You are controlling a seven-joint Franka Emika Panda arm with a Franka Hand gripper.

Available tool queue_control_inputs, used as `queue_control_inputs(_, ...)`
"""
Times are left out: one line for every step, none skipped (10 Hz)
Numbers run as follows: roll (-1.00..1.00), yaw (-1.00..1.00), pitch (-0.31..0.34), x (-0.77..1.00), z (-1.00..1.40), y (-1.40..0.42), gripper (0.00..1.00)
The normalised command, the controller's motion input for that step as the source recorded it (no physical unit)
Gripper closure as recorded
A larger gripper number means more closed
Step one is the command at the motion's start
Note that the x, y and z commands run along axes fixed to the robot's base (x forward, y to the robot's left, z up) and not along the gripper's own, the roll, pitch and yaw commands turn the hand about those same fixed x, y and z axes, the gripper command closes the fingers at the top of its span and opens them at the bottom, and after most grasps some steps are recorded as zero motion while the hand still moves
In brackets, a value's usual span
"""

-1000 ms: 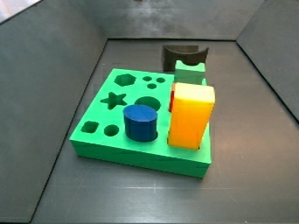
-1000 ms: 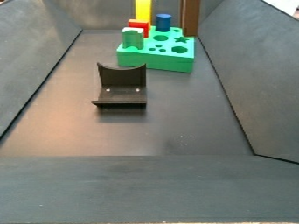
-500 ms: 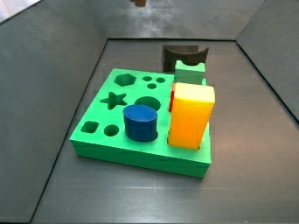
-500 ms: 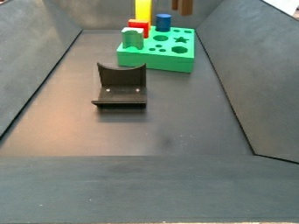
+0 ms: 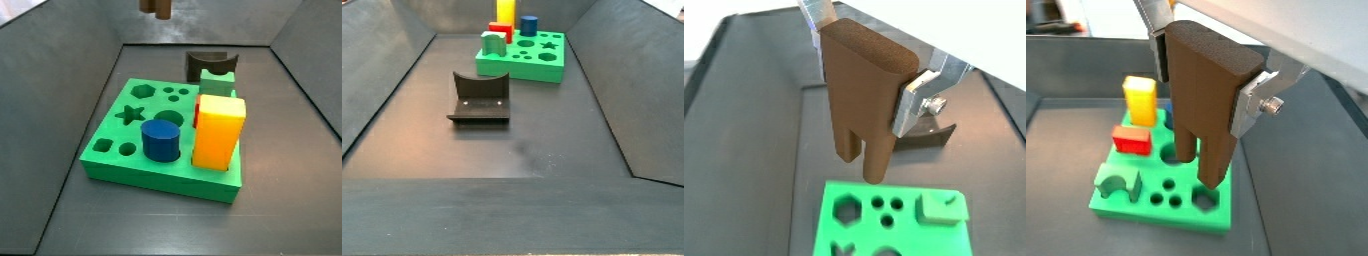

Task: Pick up the square-circle object. Move up. Rotate the square-circle object. Place the square-circle object on the fixture. Regrasp the square-circle object. Move to above the board. Insert the square-circle object.
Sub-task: Move to above the board.

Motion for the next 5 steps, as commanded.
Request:
queue_control_inputs(0.08, 1.00, -0.014, 0.02, 0.05, -1.00, 1.00)
queue_control_inputs(0.08, 1.00, -0.011, 0.04, 0.05, -1.00, 1.00)
queue_control_inputs(0.09, 1.00, -0.001, 0.07, 0.03, -0.73, 1.00)
queue_control_inputs(0.09, 1.00, 0.003, 0.07, 0.02, -0.55, 1.00)
queue_control_inputs(0.11, 1.00, 0.010, 0.08, 0.01, -0.29, 1.00)
